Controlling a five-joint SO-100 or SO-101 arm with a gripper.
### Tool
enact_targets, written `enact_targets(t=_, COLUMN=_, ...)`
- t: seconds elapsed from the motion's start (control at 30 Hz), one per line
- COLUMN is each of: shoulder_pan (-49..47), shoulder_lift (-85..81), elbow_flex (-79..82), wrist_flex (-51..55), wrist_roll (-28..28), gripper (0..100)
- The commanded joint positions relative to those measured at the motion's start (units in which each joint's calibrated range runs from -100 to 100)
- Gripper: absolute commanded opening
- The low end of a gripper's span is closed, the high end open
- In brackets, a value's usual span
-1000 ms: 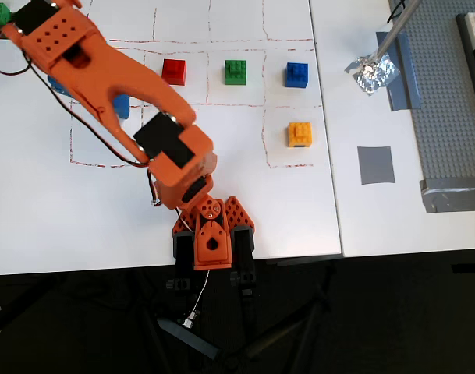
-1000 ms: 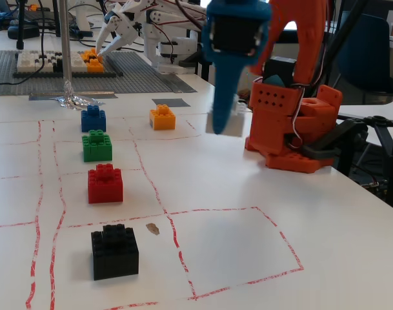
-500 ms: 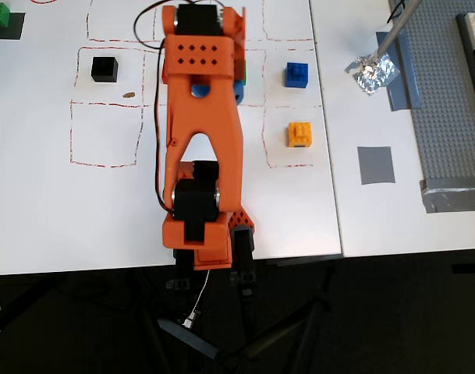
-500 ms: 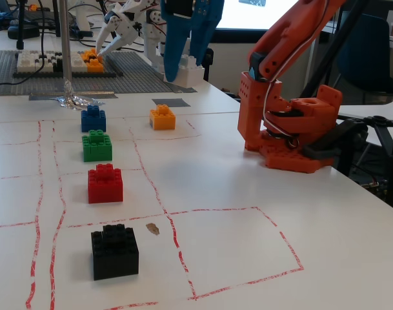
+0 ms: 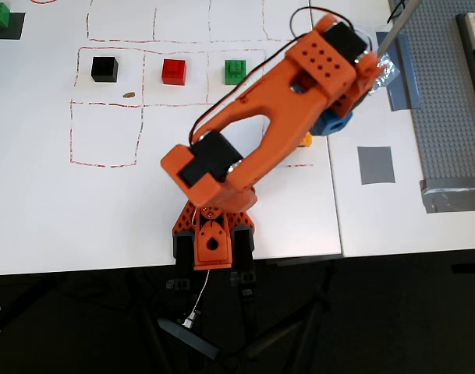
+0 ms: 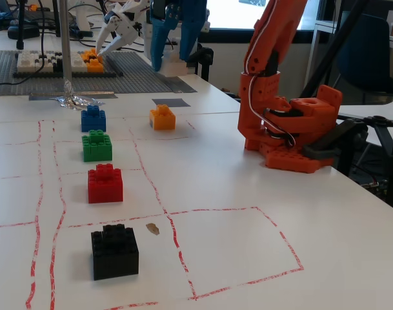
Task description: Grab the block and put it in the grey marker
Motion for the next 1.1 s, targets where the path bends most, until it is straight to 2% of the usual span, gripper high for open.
enact_targets(t=0.0, shoulder_pan=6.42, shoulder_lift=4.70, elbow_flex=-10.42, wrist_flex=-3.92, wrist_roll=1.86, gripper=0)
enact_targets(t=0.47, shoulder_pan=20.80, shoulder_lift=32.10, elbow_flex=-35.63, wrist_flex=-8.50, wrist_roll=3.57, gripper=0)
enact_targets(t=1.07, shoulder_pan=25.13, shoulder_lift=47.95, elbow_flex=-48.23, wrist_flex=-11.43, wrist_roll=3.27, gripper=1)
